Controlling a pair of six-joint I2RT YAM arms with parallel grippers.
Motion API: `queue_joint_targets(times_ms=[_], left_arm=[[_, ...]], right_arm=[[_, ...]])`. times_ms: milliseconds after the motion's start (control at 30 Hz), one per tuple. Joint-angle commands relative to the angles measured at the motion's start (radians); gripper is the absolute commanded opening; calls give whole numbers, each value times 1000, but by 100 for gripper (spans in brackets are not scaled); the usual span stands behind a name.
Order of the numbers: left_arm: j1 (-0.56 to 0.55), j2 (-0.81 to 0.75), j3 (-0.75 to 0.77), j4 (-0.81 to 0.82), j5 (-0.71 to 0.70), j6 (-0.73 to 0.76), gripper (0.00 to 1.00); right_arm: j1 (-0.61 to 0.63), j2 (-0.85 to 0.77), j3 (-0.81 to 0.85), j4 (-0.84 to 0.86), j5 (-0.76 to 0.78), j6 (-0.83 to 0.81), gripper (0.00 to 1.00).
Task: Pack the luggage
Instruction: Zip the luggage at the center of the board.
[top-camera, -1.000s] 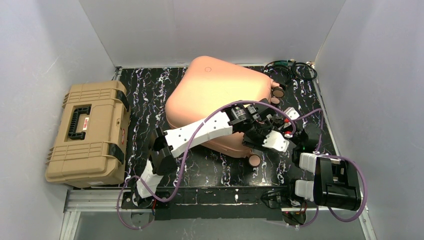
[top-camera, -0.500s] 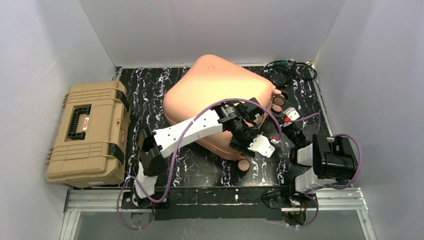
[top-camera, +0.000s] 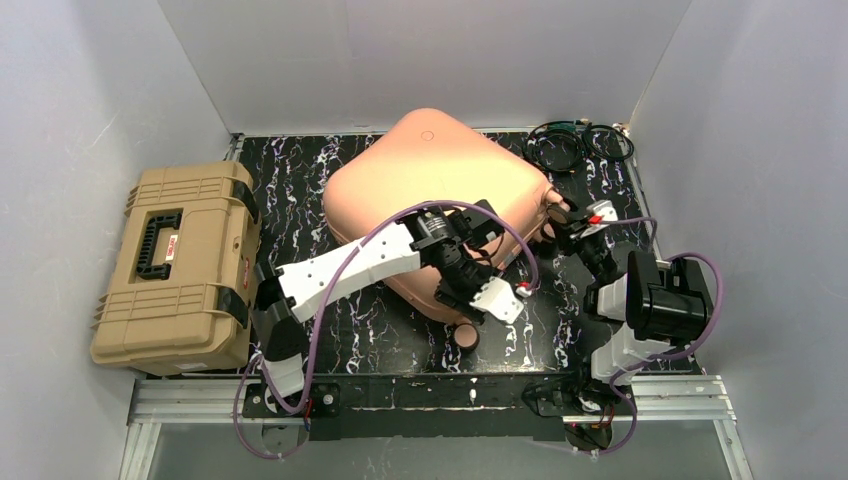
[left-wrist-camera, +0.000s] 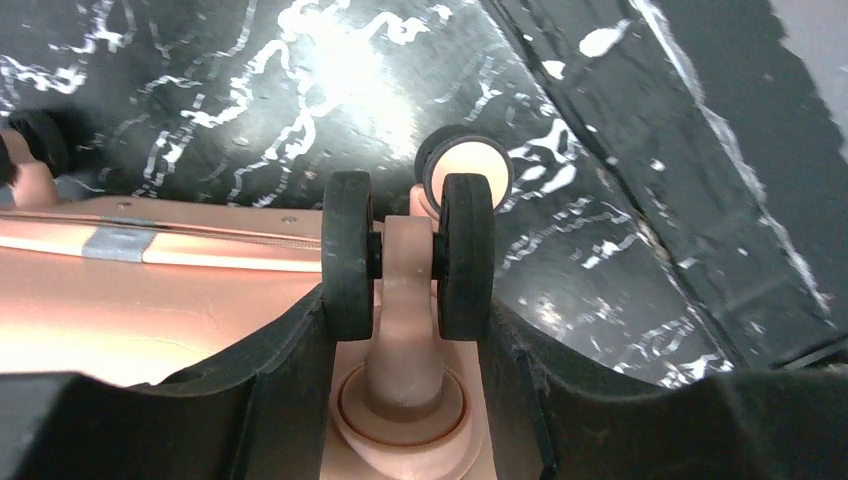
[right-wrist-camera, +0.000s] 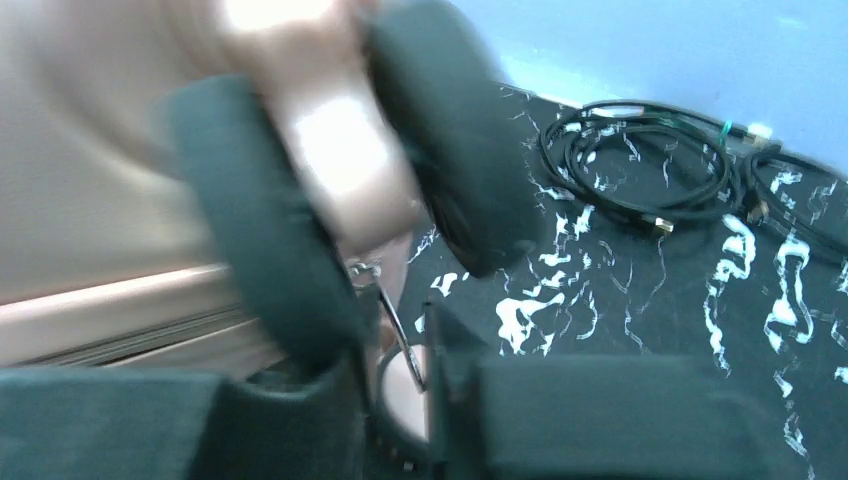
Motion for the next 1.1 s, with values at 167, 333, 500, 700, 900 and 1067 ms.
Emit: queue_joint_targets(times_ms=[167, 333, 500, 700, 900, 1067], left_arm=[[-25, -133, -74, -575, 165, -90, 0], [-19, -144, -93, -575, 144, -76, 0], [-7, -163, -105, -577, 116, -67, 0], [31, -199, -115, -510, 109, -107, 0], [32, -174, -83, -473, 159, -132, 0], [32, -174, -83, -461, 176, -136, 0]], right_arm=[[-150, -19, 73, -38, -8, -23, 23], [-152, -38, 86, -105, -153, -63, 1], [-161, -88, 191, -353, -263, -102, 35], [-168, -237, 361, -1151, -373, -591, 46], [-212, -253, 358, -1425, -504, -802, 51], [-223, -187, 415, -1709, -647, -1059, 56]])
